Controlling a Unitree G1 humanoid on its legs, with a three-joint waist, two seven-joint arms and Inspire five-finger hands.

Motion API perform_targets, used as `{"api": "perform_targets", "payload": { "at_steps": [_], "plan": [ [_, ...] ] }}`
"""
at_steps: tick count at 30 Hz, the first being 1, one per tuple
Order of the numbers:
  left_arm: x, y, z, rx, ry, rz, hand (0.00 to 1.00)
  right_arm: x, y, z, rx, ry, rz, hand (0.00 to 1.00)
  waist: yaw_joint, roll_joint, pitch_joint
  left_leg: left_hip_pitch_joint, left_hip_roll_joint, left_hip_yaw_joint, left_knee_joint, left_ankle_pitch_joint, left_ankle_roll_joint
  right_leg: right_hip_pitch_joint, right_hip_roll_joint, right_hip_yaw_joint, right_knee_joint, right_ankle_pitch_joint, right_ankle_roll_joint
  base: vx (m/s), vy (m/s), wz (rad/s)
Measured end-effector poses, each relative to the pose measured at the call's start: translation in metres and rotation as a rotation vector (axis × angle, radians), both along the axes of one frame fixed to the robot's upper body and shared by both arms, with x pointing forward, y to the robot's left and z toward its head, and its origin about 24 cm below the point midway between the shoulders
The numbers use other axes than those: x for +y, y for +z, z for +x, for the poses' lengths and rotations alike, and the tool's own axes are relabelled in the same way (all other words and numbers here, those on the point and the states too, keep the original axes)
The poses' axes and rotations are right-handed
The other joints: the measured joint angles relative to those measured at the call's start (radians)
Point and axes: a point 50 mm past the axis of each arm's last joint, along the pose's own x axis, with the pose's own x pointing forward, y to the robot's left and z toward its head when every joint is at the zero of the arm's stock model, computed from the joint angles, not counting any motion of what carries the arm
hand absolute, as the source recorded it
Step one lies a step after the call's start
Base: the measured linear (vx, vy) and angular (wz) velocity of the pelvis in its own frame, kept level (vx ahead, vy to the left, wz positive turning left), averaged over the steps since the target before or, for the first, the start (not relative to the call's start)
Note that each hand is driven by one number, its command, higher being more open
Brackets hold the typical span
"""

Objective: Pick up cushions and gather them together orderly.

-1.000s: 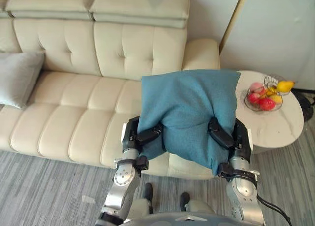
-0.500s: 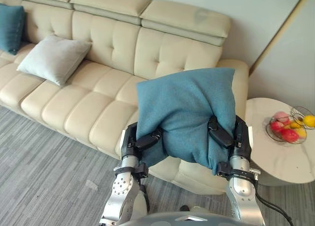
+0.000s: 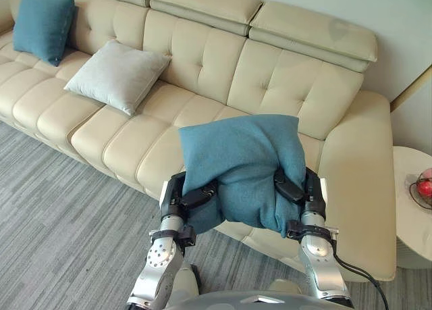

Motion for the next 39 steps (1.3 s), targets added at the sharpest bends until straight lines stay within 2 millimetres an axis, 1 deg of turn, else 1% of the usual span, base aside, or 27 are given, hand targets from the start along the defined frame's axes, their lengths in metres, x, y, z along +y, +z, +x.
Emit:
{"api": "perform_targets", "payload": {
  "at_steps": [1,2,3,4,6,9,10,11,12,13,14,15,16,17,19,20,21,22,23,25,27,29,32,33,34,37,39],
  "plan": [
    [-0.001,0.000,0.000,-0.001,0.000,-0.002,0.00,-0.001,0.002,0.002,-0.008,0.003,-0.006,0.00,-0.003,-0.001,-0.001,0.023,-0.019,0.020,-0.028,0.001,0.002,-0.021,0.029,-0.058,-0.045,-0.011,-0.028,0.13,0.057,-0.28],
    [-0.001,0.000,0.000,-0.001,0.000,-0.003,0.00,-0.001,0.002,0.002,-0.009,0.003,-0.007,0.00,-0.004,-0.001,-0.001,0.027,-0.020,0.021,-0.030,0.001,0.002,-0.022,0.032,-0.064,-0.052,-0.012,-0.029,0.23,0.079,0.01],
    [-0.005,0.000,0.000,0.001,-0.002,-0.017,0.00,-0.005,0.002,0.002,-0.008,0.003,-0.022,0.00,-0.030,0.024,-0.002,0.035,-0.029,0.008,-0.036,0.002,-0.009,-0.004,0.061,-0.104,-0.122,0.011,-0.088,0.23,0.058,0.11],
    [-0.008,0.000,0.001,-0.003,-0.012,-0.027,0.00,-0.008,0.003,0.002,-0.007,-0.001,-0.029,0.00,-0.034,0.036,-0.007,0.035,-0.025,0.005,-0.033,0.001,-0.015,0.010,0.072,-0.104,-0.145,0.016,-0.089,0.26,0.051,0.10],
    [-0.010,0.000,0.001,-0.003,-0.015,-0.034,0.00,-0.009,0.002,0.001,-0.006,-0.007,-0.031,0.00,-0.035,0.038,-0.008,0.041,-0.022,-0.015,-0.033,0.002,-0.017,0.033,0.080,-0.110,-0.170,0.016,-0.089,0.24,-0.003,-0.03],
    [-0.017,-0.001,-0.001,0.005,-0.040,-0.045,0.00,-0.017,0.000,-0.003,0.008,-0.024,-0.041,0.00,-0.039,0.039,-0.008,0.086,-0.018,-0.024,-0.015,0.007,-0.025,0.085,0.080,-0.114,-0.159,0.012,-0.096,0.26,-0.026,0.08],
    [-0.020,-0.002,-0.002,0.008,-0.050,-0.053,0.00,-0.020,0.002,-0.008,0.003,-0.035,-0.044,0.00,-0.039,0.047,0.002,0.087,0.006,-0.040,0.101,0.010,-0.025,0.092,0.093,-0.112,-0.103,-0.032,-0.102,0.17,-0.069,0.02],
    [-0.020,-0.002,-0.002,0.008,-0.051,-0.053,0.00,-0.019,0.004,-0.011,-0.003,-0.038,-0.039,0.00,-0.034,0.047,0.002,0.079,0.015,-0.039,0.150,0.009,-0.025,0.113,0.102,-0.093,-0.154,-0.025,-0.096,0.15,-0.116,-0.04],
    [-0.022,-0.002,-0.002,0.010,-0.050,-0.065,0.00,-0.020,0.010,-0.018,-0.028,-0.052,-0.035,0.00,-0.028,0.067,0.007,0.049,0.052,-0.040,0.296,0.010,-0.025,0.175,0.125,-0.089,-0.230,-0.012,-0.088,0.17,-0.046,-0.14],
    [-0.024,-0.002,-0.005,0.012,-0.047,-0.079,0.00,-0.021,0.016,-0.024,-0.045,-0.058,-0.039,0.00,-0.025,0.082,0.003,-0.004,0.095,-0.040,0.433,0.056,-0.030,0.215,0.140,-0.082,-0.254,-0.009,-0.098,0.25,-0.008,-0.29],
    [-0.025,0.000,-0.007,0.005,-0.053,-0.087,0.00,-0.021,0.018,-0.026,-0.056,-0.064,-0.036,0.00,-0.015,0.075,0.003,-0.038,0.105,-0.046,0.486,0.026,-0.052,0.241,0.138,-0.062,-0.277,-0.009,-0.098,0.28,0.060,-0.37],
    [-0.025,0.002,-0.008,-0.003,-0.058,-0.091,0.00,-0.021,0.020,-0.026,-0.062,-0.066,-0.037,0.00,-0.010,0.072,0.001,-0.049,0.103,-0.049,0.483,0.010,-0.060,0.245,0.135,-0.048,-0.284,-0.009,-0.097,0.26,0.089,-0.68],
    [-0.028,0.008,-0.007,-0.033,-0.074,-0.103,0.00,-0.024,0.026,-0.025,-0.091,-0.079,-0.040,0.00,0.006,0.065,0.002,-0.097,0.084,-0.097,0.414,-0.038,-0.067,0.257,0.125,-0.007,-0.305,-0.009,-0.097,0.20,0.105,-0.60],
    [-0.028,0.009,-0.006,-0.037,-0.074,-0.105,0.00,-0.024,0.027,-0.025,-0.095,-0.081,-0.040,0.00,0.007,0.063,0.003,-0.108,0.074,-0.113,0.381,-0.044,-0.068,0.260,0.122,0.004,-0.305,-0.009,-0.097,0.30,0.224,-0.74],
    [-0.028,0.010,-0.006,-0.043,-0.074,-0.107,0.00,-0.023,0.027,-0.024,-0.099,-0.087,-0.036,0.00,0.012,0.055,0.006,-0.127,0.016,-0.227,0.202,-0.042,-0.086,0.268,0.105,0.047,-0.302,-0.009,-0.096,0.25,0.240,-0.67],
    [-0.028,0.009,-0.008,-0.037,-0.073,-0.107,0.00,-0.023,0.026,-0.024,-0.093,-0.086,-0.038,0.00,0.014,0.075,-0.005,-0.094,-0.015,-0.347,-0.022,0.089,-0.105,0.268,0.110,0.087,-0.295,-0.015,-0.069,0.25,0.259,-0.96],
    [-0.020,0.007,-0.009,-0.029,-0.071,-0.074,0.00,-0.017,0.017,-0.024,-0.060,-0.088,-0.005,0.00,0.010,0.026,-0.015,-0.065,-0.041,-0.334,-0.043,0.142,-0.110,0.273,0.077,0.139,-0.300,-0.036,-0.028,0.20,0.205,-0.85],
    [-0.019,0.007,-0.009,-0.030,-0.073,-0.066,0.00,-0.015,0.015,-0.025,-0.053,-0.094,0.008,0.00,0.006,0.014,-0.020,-0.062,-0.048,-0.326,-0.048,0.139,-0.106,0.270,0.069,0.148,-0.301,-0.033,-0.024,0.29,0.266,-0.57],
    [-0.017,0.007,-0.009,-0.027,-0.074,-0.059,0.00,-0.011,0.012,-0.027,-0.042,-0.100,0.029,0.00,0.004,-0.002,-0.026,-0.057,-0.054,-0.299,-0.047,0.128,-0.088,0.261,0.053,0.166,-0.297,-0.025,-0.012,0.20,0.184,-0.42],
    [-0.013,0.005,-0.012,-0.016,-0.066,-0.048,0.00,-0.007,0.011,-0.026,-0.038,-0.079,0.035,0.00,0.011,-0.008,-0.024,-0.019,-0.054,-0.244,-0.067,0.119,-0.074,0.249,0.042,0.212,-0.277,-0.017,0.000,0.16,0.172,-0.62],
    [-0.012,0.003,-0.014,-0.008,-0.060,-0.047,0.00,-0.006,0.010,-0.026,-0.032,-0.072,0.036,0.00,0.013,-0.008,-0.024,0.004,-0.049,-0.207,-0.093,0.117,-0.077,0.235,0.041,0.247,-0.272,-0.014,0.003,0.00,0.040,-0.60],
    [-0.012,0.002,-0.015,-0.005,-0.062,-0.046,0.00,-0.008,0.006,-0.026,-0.015,-0.068,0.028,0.00,0.009,-0.010,-0.023,0.005,-0.047,-0.178,-0.103,0.117,-0.079,0.231,0.040,0.268,-0.307,-0.014,0.003,-0.08,-0.002,-0.60],
    [-0.012,0.002,-0.015,-0.002,-0.073,-0.015,0.00,-0.011,-0.005,-0.025,0.036,-0.053,0.007,0.00,0.003,-0.012,-0.024,0.003,-0.034,-0.121,-0.133,0.127,-0.087,0.194,0.042,0.323,-0.351,-0.002,0.006,-0.08,-0.010,-0.62],
    [-0.011,0.001,-0.015,-0.001,-0.079,-0.001,0.00,-0.011,-0.009,-0.025,0.055,-0.051,0.003,0.00,-0.003,-0.011,-0.024,0.003,-0.032,-0.115,-0.144,0.132,-0.087,0.185,0.045,0.337,-0.360,0.009,0.005,-0.04,-0.013,-0.67],
    [-0.011,0.000,-0.016,0.009,-0.094,0.015,0.00,-0.012,-0.020,-0.027,0.105,-0.050,-0.008,0.00,-0.025,-0.012,-0.024,-0.006,-0.021,-0.100,-0.157,0.143,-0.086,0.166,0.055,0.348,-0.382,0.041,-0.001,0.00,-0.006,-0.46],
    [-0.011,0.001,-0.014,0.004,-0.098,0.044,0.00,-0.012,-0.021,-0.023,0.113,-0.041,-0.038,0.00,-0.030,-0.014,-0.024,-0.024,-0.020,-0.096,-0.175,0.157,-0.079,0.136,0.060,0.353,-0.382,0.065,-0.006,0.00,0.002,-0.14],
    [-0.011,0.004,-0.010,-0.013,-0.093,0.053,0.00,-0.010,-0.020,-0.016,0.101,-0.035,-0.051,0.00,-0.027,-0.021,-0.016,-0.046,-0.021,-0.099,-0.184,0.171,-0.075,0.113,0.061,0.350,-0.375,0.076,-0.012,-0.03,0.002,0.04]
  ]
}}
